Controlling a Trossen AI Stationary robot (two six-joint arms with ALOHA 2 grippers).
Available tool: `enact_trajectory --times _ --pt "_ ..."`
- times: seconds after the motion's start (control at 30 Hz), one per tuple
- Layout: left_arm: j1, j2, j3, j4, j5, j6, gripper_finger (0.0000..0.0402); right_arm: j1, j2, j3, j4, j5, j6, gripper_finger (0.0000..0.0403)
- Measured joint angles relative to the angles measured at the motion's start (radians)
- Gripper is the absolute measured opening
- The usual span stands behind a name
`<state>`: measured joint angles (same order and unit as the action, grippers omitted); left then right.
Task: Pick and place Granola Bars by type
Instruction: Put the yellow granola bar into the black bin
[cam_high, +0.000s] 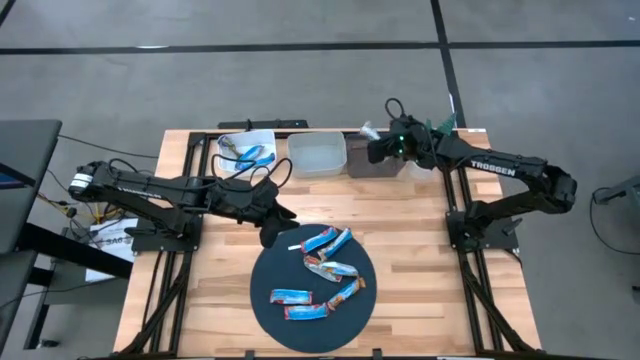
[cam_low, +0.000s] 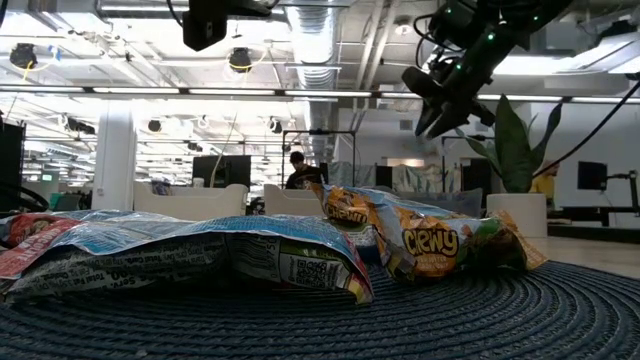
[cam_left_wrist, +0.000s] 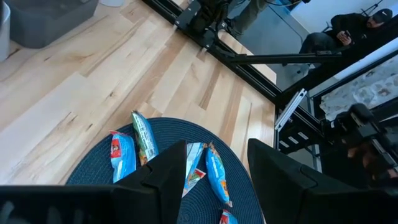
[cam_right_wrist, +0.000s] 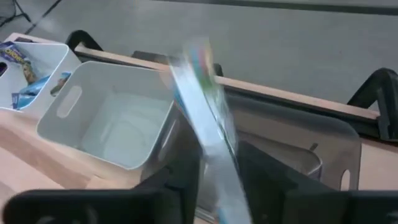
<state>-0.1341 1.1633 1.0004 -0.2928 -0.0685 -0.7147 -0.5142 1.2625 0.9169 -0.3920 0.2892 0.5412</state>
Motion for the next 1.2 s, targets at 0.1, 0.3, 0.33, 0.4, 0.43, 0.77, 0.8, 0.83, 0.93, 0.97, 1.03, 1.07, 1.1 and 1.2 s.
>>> enact_trajectory --times 0.1,0.3,0.33,0.4,0.43,0.77,0.8,0.83,0.93,0.97,1.03,1.07,1.1,1.2 --pt "0.0 0.0 0.0 0.0 -0.002 0.0 0.0162 -0.007 0.0 0.0 0.0 -0.001 0.0 0.014" --pt "0.0 0.0 0.0 0.0 -0.01 0.0 0.0162 -0.008 0.0 0.0 0.02 -0.057 -0.027 0.0195" --pt "0.0 0.0 0.0 0.0 -0.011 0.0 0.0162 -0.004 0.0 0.0 0.03 -0.098 -0.048 0.02" --pt "0.0 0.0 0.0 0.0 -0.011 0.005 0.0162 0.013 0.0 0.0 0.053 -0.195 -0.079 0.0206" --pt "0.0 0.0 0.0 0.0 -0.011 0.011 0.0162 0.025 0.0 0.0 0.064 -0.242 -0.096 0.0207" --pt "0.0 0.0 0.0 -0.001 -0.018 0.016 0.0162 0.283 0.0 0.0 0.043 -0.457 -0.305 0.0196" --pt "0.0 0.0 0.0 -0.001 -0.018 0.016 0.0162 0.315 0.0 0.0 0.033 -0.457 -0.329 0.0194" --pt "0.0 0.0 0.0 -0.001 -0.018 0.016 0.0162 0.345 0.0 0.0 0.025 -0.458 -0.35 0.0193" --pt "0.0 0.0 0.0 -0.001 -0.018 0.016 0.0162 0.422 0.0 0.0 -0.007 -0.454 -0.401 0.019" --pt "0.0 0.0 0.0 -0.001 -0.018 0.016 0.0162 0.444 0.001 0.0 -0.015 -0.45 -0.418 0.0189" --pt "0.0 0.0 0.0 -0.001 -0.019 0.016 0.0162 0.48 0.001 0.0 -0.031 -0.448 -0.464 0.019" --pt "0.0 0.0 0.0 -0.001 -0.023 0.016 0.0162 0.497 0.001 0.0 -0.033 -0.447 -0.487 0.0191" --pt "0.0 0.0 0.0 -0.001 -0.025 0.016 0.0162 0.512 0.001 0.0 -0.034 -0.445 -0.509 0.0191" --pt "0.0 0.0 0.0 -0.001 -0.026 0.016 0.0162 0.548 0.002 0.0 -0.034 -0.412 -0.543 0.0194"
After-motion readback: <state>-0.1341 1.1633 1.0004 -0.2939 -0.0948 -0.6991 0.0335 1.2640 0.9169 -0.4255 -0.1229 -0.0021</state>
